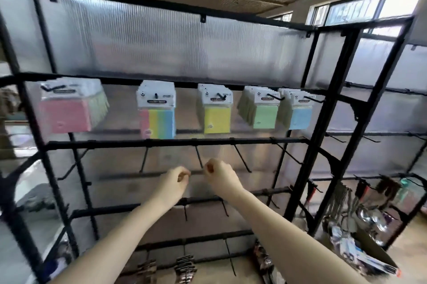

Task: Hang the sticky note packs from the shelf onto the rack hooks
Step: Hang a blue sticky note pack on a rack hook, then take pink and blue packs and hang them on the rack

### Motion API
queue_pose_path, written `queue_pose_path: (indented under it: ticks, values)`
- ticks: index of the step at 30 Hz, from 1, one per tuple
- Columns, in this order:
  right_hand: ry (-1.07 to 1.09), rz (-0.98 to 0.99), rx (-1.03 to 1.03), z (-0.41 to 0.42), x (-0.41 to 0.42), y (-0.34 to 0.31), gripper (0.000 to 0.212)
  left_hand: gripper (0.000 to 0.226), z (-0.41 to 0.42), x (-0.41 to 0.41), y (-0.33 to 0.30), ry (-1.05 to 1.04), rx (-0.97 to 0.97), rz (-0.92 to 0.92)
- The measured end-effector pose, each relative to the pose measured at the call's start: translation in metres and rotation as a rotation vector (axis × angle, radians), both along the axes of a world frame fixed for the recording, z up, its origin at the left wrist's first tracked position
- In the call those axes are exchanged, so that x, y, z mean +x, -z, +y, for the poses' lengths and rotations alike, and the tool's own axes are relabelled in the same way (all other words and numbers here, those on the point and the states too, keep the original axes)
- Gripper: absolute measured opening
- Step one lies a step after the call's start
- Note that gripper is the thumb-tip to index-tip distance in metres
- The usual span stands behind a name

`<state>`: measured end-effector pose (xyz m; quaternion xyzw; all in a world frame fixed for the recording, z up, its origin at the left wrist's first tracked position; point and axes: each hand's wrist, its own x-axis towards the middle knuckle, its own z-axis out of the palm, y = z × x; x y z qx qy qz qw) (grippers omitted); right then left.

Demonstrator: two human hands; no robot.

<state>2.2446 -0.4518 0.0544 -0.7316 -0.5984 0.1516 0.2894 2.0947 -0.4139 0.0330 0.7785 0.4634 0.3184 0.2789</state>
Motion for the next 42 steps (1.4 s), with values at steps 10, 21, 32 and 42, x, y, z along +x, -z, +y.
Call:
queue_pose_path:
  ticks: [10,21,32,42]
  values:
    - [-0.43,-0.04,-0.003,0.007,-0.208,0.012,0.016,0.016,-0.042,-0.226,0.021,-0.427,-0.022,0.033]
    - [-0.81,0.016,-0.004,0.052,-0.412,0.022,0.015,0.021,-0.051,-0.414,0.051,-0.819,-0.104,0.084]
    - [-0.883,0.077,-0.049,0.161,-0.602,0.044,0.023,0.028,0.021,-0.594,0.056,-0.949,-0.163,0.258]
    - [-0.96,-0.007,-0.107,0.228,-0.73,0.068,0.02,0.028,0.078,-0.711,0.048,-1.007,-0.156,0.286]
